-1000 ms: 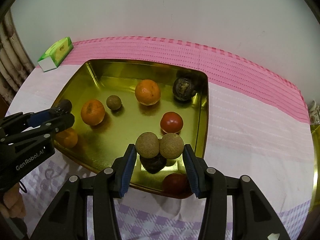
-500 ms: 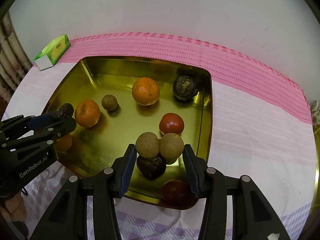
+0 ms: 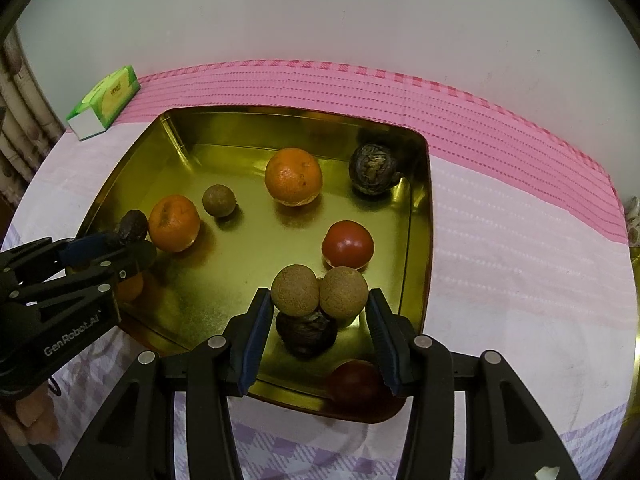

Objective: Organize fruits

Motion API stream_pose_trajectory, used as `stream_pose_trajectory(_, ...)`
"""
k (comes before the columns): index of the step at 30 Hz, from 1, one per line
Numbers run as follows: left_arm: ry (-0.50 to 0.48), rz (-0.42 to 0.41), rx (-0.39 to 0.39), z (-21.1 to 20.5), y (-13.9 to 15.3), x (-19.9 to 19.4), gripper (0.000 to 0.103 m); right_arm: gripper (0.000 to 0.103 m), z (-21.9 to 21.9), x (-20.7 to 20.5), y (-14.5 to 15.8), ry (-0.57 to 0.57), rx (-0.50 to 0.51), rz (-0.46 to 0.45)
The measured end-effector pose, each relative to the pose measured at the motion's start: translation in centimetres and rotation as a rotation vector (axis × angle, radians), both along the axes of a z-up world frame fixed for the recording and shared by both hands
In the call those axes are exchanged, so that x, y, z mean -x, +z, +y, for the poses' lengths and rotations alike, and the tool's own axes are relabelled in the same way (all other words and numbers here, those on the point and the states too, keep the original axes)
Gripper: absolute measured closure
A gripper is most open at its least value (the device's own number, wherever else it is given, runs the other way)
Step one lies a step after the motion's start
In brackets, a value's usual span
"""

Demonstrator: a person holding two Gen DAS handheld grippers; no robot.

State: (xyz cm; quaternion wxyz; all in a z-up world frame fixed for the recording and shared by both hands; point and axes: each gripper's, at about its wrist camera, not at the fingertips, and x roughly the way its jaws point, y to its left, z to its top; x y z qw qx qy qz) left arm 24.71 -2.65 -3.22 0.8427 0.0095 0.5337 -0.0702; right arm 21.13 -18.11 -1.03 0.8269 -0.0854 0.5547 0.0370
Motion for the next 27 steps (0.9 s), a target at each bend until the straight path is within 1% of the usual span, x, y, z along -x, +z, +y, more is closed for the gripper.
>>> stream_pose_trajectory(6, -0.004, 0.001, 0.009, 0.2, 0.0, 0.0, 0.065, 0.057, -0.1, 0.0, 0.0, -0.002, 0.000, -0.001)
stream_pose_trajectory(10, -0.019, -0.008, 0.029, 0.5, 0.1, 0.2, 0.065, 0.054, 0.2, 0.2, 0.0, 0.008, 0.007, -0.006)
stream_pose_trajectory(13, -0.040, -0.014, 0.015, 0.3, 0.1, 0.5, 0.064, 0.052, 0.3, 0.4, 0.1, 0.003, -0.004, -0.010)
stream_pose_trajectory(17, -0.037, -0.016, 0.039, 0.5, 0.3, 0.6, 0.058, 0.050, 0.4, 0.7, 0.2, 0.003, -0.006, -0.011)
stream_pose_trajectory(21, -0.035, -0.014, 0.028, 0.3, 0.6, 0.8, 0.051, 0.049, 0.3, 1.0, 0.6, -0.001, -0.014, -0.020)
stream_pose_trajectory(27, -0.019, -0.028, 0.028, 0.5, 1.4, 1.4, 0.050, 0.047, 0.2, 1.6, 1.2, -0.004, -0.005, -0.035)
